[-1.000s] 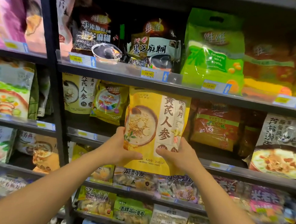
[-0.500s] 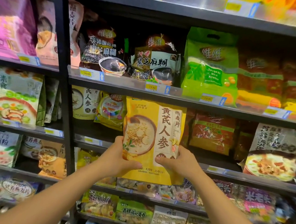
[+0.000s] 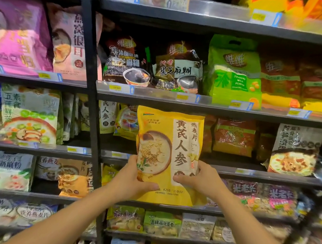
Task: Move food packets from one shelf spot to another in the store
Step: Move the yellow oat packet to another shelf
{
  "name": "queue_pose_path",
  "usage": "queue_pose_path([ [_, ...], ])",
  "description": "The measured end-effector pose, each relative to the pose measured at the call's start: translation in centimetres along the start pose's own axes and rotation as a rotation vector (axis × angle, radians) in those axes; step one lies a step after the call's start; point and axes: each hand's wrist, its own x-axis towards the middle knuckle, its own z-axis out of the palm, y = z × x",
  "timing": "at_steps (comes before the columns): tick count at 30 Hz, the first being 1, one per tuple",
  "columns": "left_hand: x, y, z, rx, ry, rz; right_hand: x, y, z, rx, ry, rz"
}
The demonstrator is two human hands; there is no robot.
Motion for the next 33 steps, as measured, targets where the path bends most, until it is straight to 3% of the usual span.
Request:
queue_pose_path([
  [12,-4.9,-1.7,-8.3,-0.033,0.095,0.063,-2.2,-6.7,7.4,0.100,0.094,-0.133],
  [24,-9.5,-1.7,-18.1,-0.057,0.358,0.021,1.6,-16.8,13.3,0.088,-0.034,-0.318],
  [33,-15.2,-3.6,-25.7,-0.010,0.600,-0.056,5.2,-24.7,21.5,0.061,-0.191,-0.472],
])
